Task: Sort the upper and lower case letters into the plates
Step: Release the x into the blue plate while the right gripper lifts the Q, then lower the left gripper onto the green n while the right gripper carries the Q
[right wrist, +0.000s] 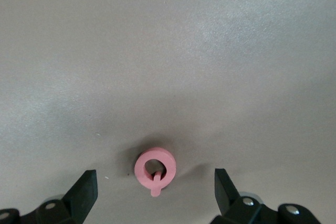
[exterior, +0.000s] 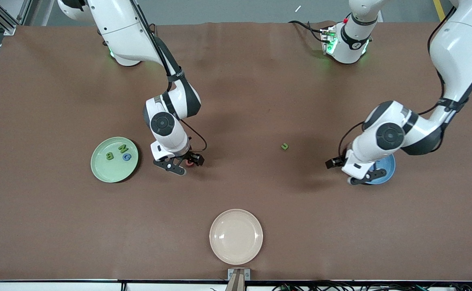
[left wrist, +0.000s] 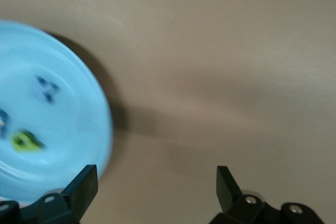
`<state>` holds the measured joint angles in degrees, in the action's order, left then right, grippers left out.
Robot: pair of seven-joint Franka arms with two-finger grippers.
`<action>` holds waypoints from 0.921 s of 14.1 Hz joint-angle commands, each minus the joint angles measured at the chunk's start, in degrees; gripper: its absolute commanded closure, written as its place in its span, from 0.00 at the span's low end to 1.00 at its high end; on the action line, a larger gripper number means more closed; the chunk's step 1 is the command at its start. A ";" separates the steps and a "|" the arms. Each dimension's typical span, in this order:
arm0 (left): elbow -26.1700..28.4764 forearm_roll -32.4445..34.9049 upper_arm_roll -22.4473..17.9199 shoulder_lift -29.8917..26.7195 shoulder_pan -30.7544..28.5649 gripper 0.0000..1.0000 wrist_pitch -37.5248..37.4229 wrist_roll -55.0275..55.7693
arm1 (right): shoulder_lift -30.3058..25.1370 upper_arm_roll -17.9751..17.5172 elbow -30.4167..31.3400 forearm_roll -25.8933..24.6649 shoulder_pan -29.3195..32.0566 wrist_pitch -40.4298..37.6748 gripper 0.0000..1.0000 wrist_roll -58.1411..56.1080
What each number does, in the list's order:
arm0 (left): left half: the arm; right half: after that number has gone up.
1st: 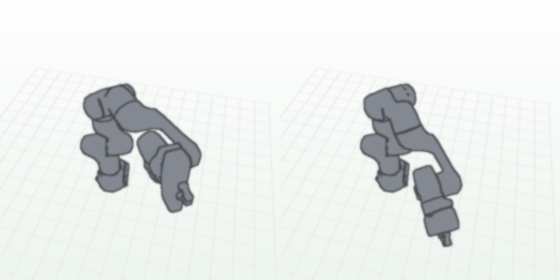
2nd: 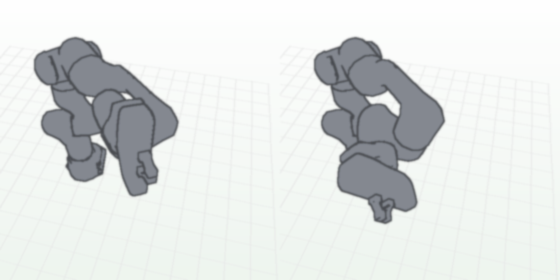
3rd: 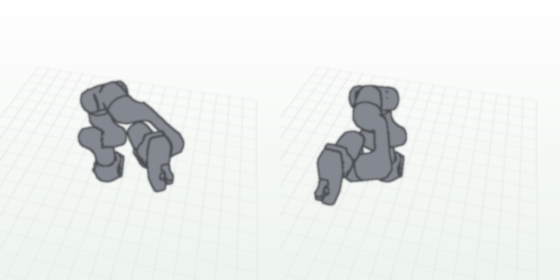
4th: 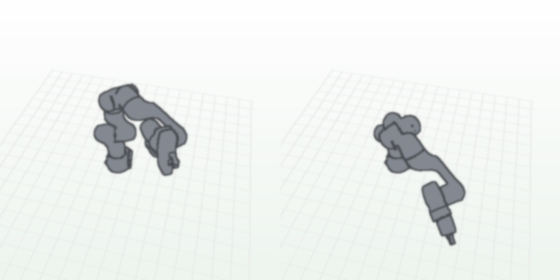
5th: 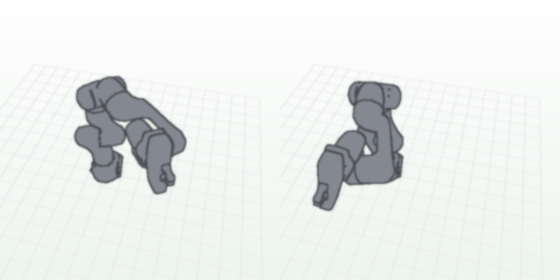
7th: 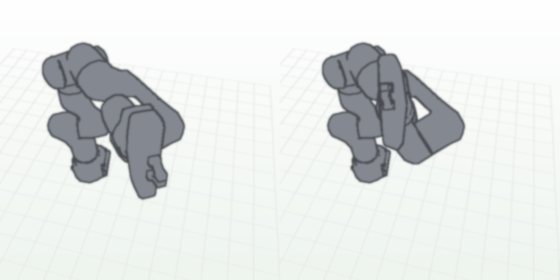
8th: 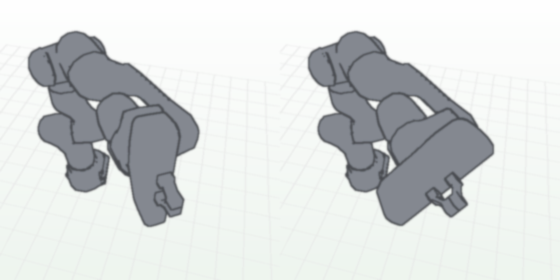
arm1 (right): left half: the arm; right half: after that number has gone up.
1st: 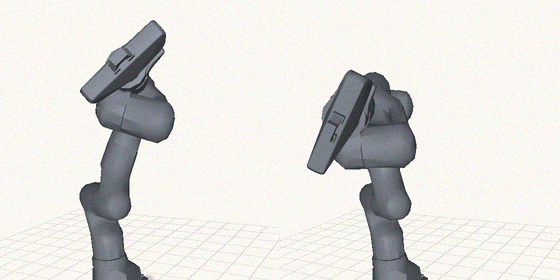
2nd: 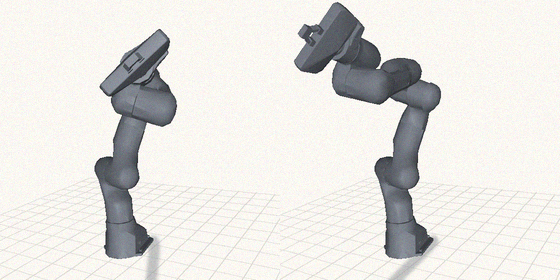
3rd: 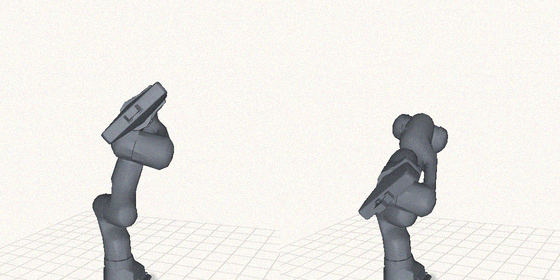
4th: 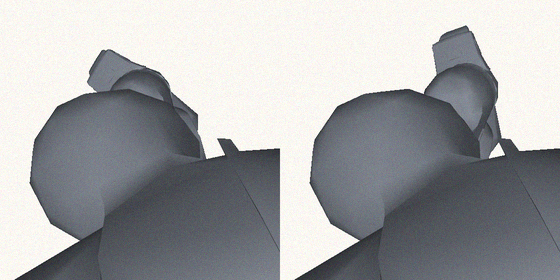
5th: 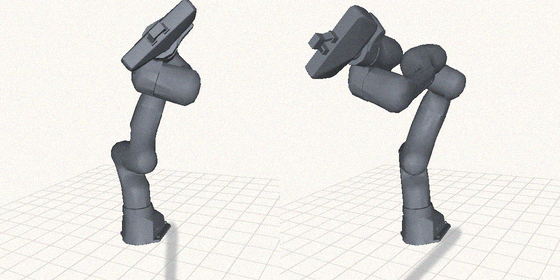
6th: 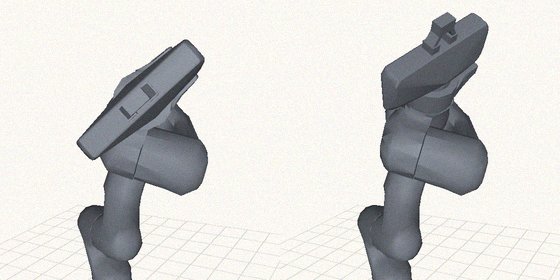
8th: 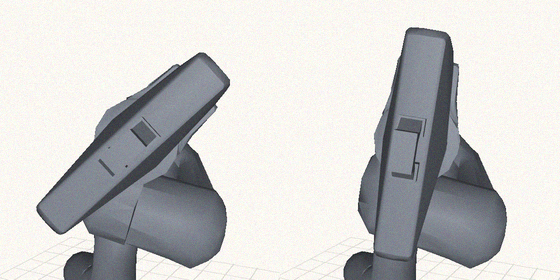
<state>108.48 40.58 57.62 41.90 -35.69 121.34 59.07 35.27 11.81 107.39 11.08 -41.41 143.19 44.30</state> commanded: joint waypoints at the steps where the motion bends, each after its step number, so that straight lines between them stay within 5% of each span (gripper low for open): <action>1: 0.32 -0.86 -0.14 -1.64 5.79 0.01 -1.11 11.81 | 0.14 0.50 0.54 -1.23 -0.69 0.25 0.20 0.52; 3: 0.15 -1.03 -0.14 -0.77 8.86 0.01 -0.93 16.93 | 0.23 0.50 0.54 -1.23 -0.78 0.25 0.32 0.52; 13: 2.17 -1.38 -0.76 2.31 12.31 0.02 6.63 30.22 | 0.41 0.50 0.45 -1.23 -0.95 0.43 0.49 0.52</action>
<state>110.27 39.75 56.86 43.13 -23.65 126.47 87.52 35.77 11.79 107.48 10.57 -41.66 143.23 44.30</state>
